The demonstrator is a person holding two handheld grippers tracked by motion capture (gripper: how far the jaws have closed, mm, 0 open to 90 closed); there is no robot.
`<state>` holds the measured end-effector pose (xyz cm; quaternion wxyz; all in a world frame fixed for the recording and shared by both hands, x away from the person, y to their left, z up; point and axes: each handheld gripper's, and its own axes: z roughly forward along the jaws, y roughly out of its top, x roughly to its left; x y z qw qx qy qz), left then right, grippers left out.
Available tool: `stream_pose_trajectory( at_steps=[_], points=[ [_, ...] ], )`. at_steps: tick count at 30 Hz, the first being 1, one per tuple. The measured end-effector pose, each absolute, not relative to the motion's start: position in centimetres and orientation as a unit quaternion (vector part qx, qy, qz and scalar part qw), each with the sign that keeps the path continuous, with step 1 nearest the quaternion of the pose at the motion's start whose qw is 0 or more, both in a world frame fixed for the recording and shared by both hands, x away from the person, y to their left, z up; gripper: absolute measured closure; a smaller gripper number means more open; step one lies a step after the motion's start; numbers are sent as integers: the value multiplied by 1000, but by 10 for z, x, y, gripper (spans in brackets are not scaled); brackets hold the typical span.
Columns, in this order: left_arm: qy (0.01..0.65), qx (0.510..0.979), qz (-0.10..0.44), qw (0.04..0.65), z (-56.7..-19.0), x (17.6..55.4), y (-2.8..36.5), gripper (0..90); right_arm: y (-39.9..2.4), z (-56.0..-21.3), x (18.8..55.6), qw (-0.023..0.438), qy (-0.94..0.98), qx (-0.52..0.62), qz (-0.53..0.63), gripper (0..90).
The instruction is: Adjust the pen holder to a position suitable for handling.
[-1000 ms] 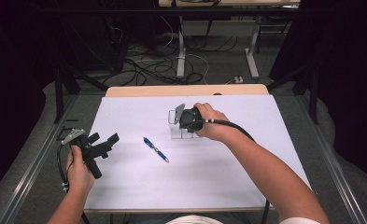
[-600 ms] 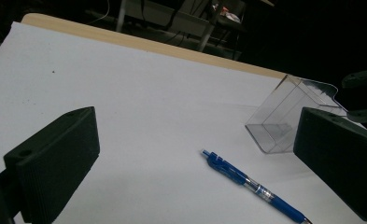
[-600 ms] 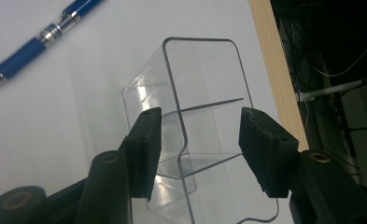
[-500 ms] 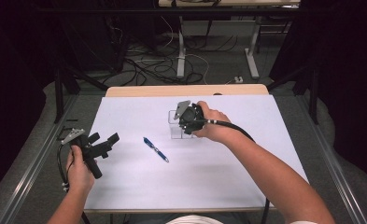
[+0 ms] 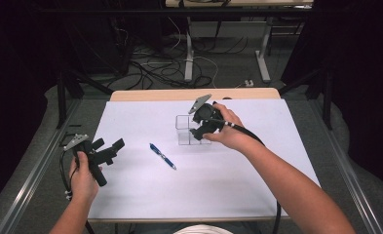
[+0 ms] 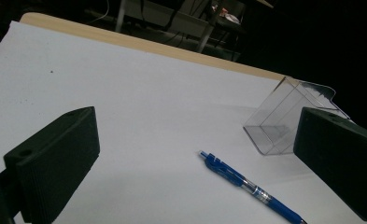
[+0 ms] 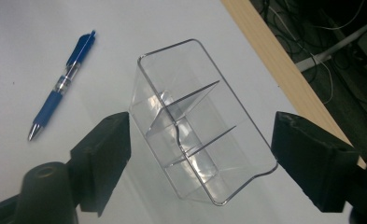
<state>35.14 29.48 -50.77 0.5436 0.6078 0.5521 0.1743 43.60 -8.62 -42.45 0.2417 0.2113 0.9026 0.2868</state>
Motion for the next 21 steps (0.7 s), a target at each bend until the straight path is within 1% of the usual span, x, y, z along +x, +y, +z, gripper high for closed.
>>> stream_pose_trajectory(
  at_steps=[1, 2, 4, 6, 12, 15, 18, 21],
  points=[
    [552, 608, 174, 544, -508, 351, 295, 2, -86, -424, 436, 242, 903, 211, 287, 177],
    [552, 609, 174, 543, -507, 352, 294, 2, -89, -422, 433, 242, 895, 231, 293, 150],
    [548, 610, 176, 545, -507, 352, 294, 2, -93, -419, 431, 247, 890, 240, 297, 143],
    [547, 611, 177, 544, -506, 352, 293, 2, -97, -417, 428, 249, 882, 259, 304, 114],
    [547, 612, 180, 543, -504, 352, 289, 2, -108, -418, 424, 223, 863, 311, 330, 6],
    [546, 615, 181, 539, -502, 352, 287, 2, -113, -421, 422, 202, 858, 327, 342, 0],
    [552, 612, 178, 538, -501, 354, 283, 2, -117, -425, 421, 192, 853, 333, 353, 0],
    [556, 611, 177, 535, -499, 354, 281, 2, -117, -432, 418, 195, 845, 338, 366, 0]
  ],
)
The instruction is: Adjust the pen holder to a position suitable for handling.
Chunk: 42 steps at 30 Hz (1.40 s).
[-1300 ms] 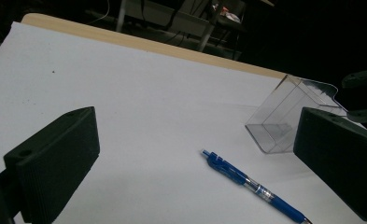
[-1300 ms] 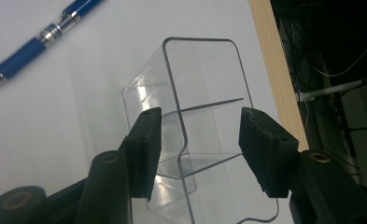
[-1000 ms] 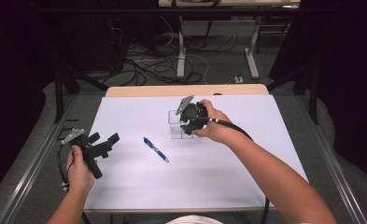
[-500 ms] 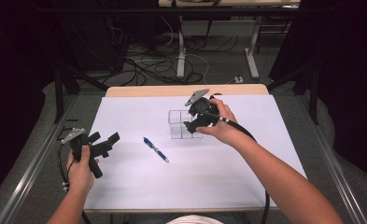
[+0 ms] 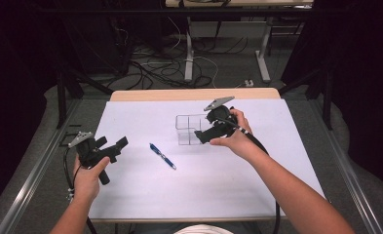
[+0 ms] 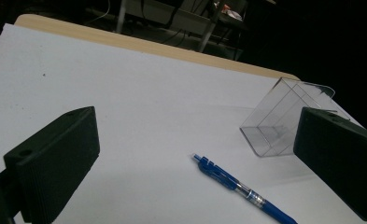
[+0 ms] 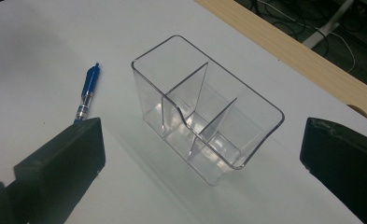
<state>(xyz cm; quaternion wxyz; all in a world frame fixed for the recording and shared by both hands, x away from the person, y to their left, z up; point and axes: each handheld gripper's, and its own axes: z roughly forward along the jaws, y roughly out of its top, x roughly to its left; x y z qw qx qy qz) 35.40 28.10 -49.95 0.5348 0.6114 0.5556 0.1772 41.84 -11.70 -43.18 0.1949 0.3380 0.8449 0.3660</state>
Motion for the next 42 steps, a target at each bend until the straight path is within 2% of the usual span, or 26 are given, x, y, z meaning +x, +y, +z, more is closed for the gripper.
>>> stream_pose_trajectory(
  at_steps=[6, 23, 34, 42],
  points=[
    [552, 615, 180, 533, -499, 354, 279, 2, -113, -440, 410, 201, 830, 341, 392, 29],
    [549, 621, 179, 530, -501, 354, 277, 3, -103, -459, 395, 206, 827, 330, 407, 238],
    [547, 624, 180, 528, -502, 354, 277, 3, -94, -469, 392, 190, 841, 311, 400, 373],
    [548, 624, 179, 527, -501, 354, 278, 3, -86, -473, 392, 178, 846, 308, 398, 424]
  ],
)
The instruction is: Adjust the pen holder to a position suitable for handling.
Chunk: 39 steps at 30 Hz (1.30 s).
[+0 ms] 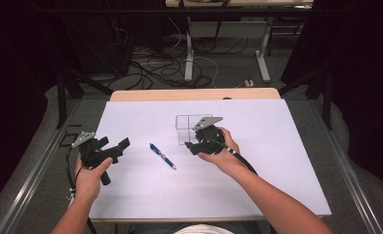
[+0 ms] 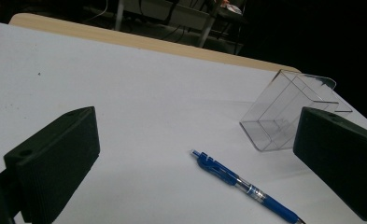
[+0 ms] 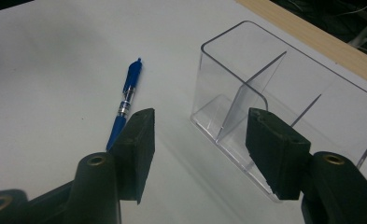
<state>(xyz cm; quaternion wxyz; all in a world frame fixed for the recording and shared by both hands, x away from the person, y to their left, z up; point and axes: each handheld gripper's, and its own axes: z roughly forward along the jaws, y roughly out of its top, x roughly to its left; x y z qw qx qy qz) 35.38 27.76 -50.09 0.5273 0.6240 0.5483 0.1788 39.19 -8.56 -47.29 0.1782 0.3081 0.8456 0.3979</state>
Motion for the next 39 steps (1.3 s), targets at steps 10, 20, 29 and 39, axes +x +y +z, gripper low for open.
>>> stream_pose_trajectory(
  at_steps=[10, 20, 29, 39],
  points=[
    [548, 622, 180, 529, -501, 354, 278, 3, -64, -481, 395, 148, 865, 303, 371, 426],
    [548, 623, 179, 528, -501, 354, 278, 3, -37, -499, 396, 148, 869, 297, 368, 473],
    [549, 625, 177, 527, -501, 354, 279, 3, -22, -519, 397, 136, 861, 320, 371, 507],
    [549, 623, 178, 528, -502, 355, 279, 3, -11, -535, 398, 130, 850, 332, 387, 521]
  ],
)
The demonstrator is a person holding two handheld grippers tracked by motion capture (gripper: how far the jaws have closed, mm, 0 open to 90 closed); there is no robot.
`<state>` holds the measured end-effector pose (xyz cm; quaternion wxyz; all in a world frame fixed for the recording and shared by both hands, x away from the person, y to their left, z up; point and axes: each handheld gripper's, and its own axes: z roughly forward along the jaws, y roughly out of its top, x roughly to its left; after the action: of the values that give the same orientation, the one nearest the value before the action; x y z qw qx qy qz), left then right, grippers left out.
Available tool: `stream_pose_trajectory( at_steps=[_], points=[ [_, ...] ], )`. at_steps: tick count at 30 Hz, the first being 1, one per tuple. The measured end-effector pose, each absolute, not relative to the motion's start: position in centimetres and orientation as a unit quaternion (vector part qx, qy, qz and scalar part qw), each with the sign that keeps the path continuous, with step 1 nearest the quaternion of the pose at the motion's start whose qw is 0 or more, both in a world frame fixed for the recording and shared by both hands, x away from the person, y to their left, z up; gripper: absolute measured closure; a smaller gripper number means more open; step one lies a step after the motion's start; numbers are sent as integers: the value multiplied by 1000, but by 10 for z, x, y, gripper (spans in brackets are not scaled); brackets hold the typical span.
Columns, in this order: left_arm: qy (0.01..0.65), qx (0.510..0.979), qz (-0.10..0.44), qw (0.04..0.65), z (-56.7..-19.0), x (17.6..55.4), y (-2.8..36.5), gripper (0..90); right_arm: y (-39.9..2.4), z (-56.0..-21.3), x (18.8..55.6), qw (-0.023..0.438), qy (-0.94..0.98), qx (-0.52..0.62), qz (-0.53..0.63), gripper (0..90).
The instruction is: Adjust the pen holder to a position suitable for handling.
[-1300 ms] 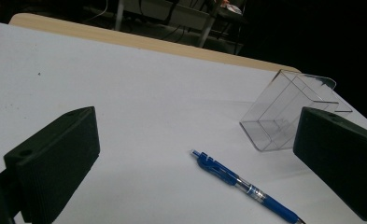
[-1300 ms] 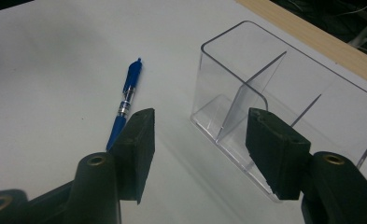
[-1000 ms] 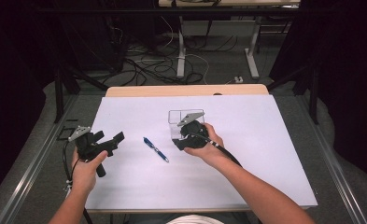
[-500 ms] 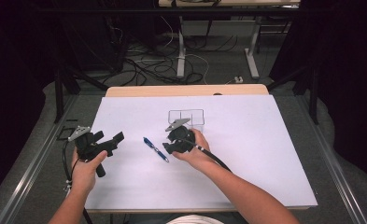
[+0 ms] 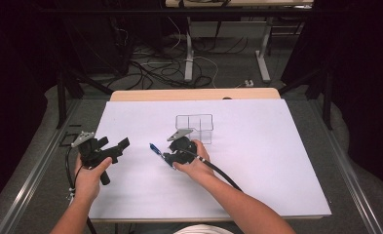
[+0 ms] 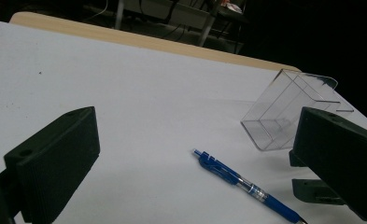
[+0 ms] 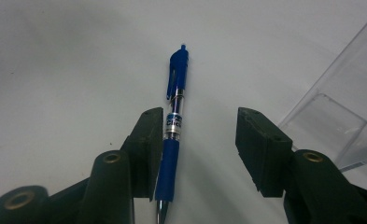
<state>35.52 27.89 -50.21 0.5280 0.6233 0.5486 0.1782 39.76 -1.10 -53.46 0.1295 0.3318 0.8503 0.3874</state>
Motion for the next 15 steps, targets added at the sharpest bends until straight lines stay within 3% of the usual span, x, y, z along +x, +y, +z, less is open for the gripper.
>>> stream_pose_trajectory(
  at_steps=[15],
  points=[
    [549, 623, 178, 528, -502, 357, 279, 4, -5, -547, 405, 116, 849, 352, 378, 566]
  ],
)
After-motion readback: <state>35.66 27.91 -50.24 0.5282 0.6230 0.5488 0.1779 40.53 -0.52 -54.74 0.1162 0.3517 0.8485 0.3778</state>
